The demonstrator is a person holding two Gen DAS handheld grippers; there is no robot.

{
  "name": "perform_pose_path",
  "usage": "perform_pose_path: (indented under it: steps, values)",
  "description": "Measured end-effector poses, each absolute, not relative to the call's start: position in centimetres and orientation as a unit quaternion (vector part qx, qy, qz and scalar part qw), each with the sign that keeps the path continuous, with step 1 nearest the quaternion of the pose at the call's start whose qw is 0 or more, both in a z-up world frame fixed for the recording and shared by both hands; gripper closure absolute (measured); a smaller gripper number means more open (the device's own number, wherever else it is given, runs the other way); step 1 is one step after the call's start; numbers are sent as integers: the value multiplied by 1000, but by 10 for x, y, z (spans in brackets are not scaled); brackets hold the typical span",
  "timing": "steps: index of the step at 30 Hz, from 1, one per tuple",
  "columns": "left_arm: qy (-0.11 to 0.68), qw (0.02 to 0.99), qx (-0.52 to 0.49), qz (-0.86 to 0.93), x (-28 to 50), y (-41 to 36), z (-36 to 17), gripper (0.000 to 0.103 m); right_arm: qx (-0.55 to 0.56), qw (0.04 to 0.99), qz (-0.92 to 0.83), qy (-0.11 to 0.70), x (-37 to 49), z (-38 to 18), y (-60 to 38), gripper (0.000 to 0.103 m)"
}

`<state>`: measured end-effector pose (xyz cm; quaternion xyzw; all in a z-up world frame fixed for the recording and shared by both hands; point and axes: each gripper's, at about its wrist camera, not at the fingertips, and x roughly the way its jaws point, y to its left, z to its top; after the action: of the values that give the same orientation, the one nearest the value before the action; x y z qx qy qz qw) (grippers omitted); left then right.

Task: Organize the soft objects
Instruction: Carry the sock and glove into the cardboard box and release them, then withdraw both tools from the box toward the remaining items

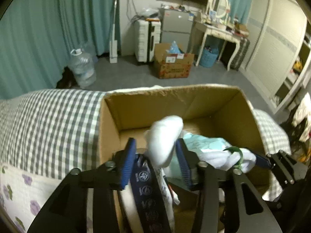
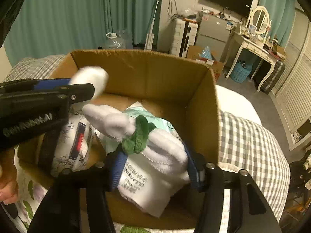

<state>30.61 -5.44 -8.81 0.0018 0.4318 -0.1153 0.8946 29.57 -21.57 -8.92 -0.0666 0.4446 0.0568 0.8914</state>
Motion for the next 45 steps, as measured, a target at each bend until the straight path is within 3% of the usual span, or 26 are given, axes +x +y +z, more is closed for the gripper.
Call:
perform_pose_path:
  steps: [1, 8, 12, 13, 16, 17, 28, 33, 45]
  values:
    - [427, 896, -6, -119, 304, -52, -83, 56, -67, 894, 54, 439, 294, -85, -217, 38]
    - [365, 924, 2, -119, 269, -46, -33, 41, -52, 914, 48, 399, 264, -48, -224, 38]
    - [329, 936, 8, -123, 242, -40, -7, 19, -45, 925, 43, 374, 240, -24, -229, 37]
    - [323, 939, 8, -122, 238, -39, -2, 18, -43, 929, 44, 366, 233, -17, -230, 36]
    - [305, 946, 10, -112, 217, -35, 17, 18, -38, 942, 41, 332, 210, 9, -231, 12]
    - [302, 947, 11, -109, 214, -33, 21, 18, -38, 947, 39, 317, 199, 20, -231, 11]
    - [239, 967, 14, -84, 128, -5, 72, 16, -12, 971, 48, 234, 95, 94, -242, 0]
    - [203, 977, 3, -68, 88, 11, 92, 0, -1, 980, 48, 194, 50, 120, -245, 0]
    - [173, 984, -6, -48, 33, 23, 98, 0, -22, 981, 69, 180, -26, 138, -239, 0]
